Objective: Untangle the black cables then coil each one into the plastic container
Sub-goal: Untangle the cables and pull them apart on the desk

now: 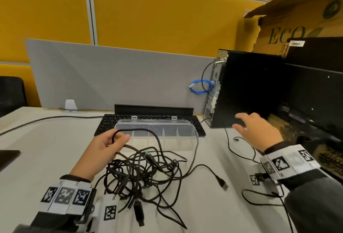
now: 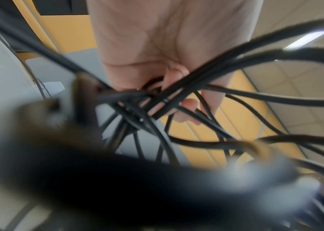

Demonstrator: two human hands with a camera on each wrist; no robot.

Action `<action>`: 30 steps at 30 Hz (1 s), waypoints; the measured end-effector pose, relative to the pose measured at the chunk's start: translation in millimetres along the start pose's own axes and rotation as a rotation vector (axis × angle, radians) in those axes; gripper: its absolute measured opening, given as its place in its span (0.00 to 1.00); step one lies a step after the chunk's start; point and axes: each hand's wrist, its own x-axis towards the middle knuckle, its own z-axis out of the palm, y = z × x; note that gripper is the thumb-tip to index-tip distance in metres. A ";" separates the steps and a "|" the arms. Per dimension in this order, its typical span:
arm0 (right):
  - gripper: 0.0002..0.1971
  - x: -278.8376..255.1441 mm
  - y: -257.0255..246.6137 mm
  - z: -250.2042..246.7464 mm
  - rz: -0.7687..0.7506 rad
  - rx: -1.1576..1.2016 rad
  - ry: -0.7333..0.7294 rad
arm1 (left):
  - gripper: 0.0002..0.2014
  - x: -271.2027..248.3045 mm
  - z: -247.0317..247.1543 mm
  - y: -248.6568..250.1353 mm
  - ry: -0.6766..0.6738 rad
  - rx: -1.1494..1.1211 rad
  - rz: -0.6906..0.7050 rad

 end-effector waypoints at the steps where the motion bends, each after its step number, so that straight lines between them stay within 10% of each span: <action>1: 0.28 -6.0 -4.7 -2.9 -0.049 0.027 -0.095 | 0.15 0.1 -0.1 0.2 0.007 0.007 -0.004; 7: 0.32 -37.3 -10.9 11.3 -0.158 -0.161 -0.663 | 0.15 0.1 1.0 2.4 -0.001 0.021 -0.038; 13: 0.32 -31.5 18.0 17.0 0.064 -0.329 -0.125 | 0.14 -0.7 1.9 2.4 0.001 0.051 -0.064; 16: 0.27 -27.0 35.8 14.4 0.212 -0.382 -0.391 | 0.12 -0.5 2.6 3.6 0.002 0.052 -0.078; 23: 0.12 -38.7 39.8 41.8 0.020 -0.131 -0.724 | 0.10 -2.1 3.0 5.2 0.002 0.061 -0.103; 28: 0.06 -27.8 23.4 50.1 -0.146 -0.129 -0.743 | 0.10 -2.0 3.8 5.7 0.001 0.066 -0.119; 30: 0.04 -13.4 20.5 44.2 -0.033 0.218 -0.619 | 0.10 -2.5 4.6 6.7 -0.004 0.064 -0.126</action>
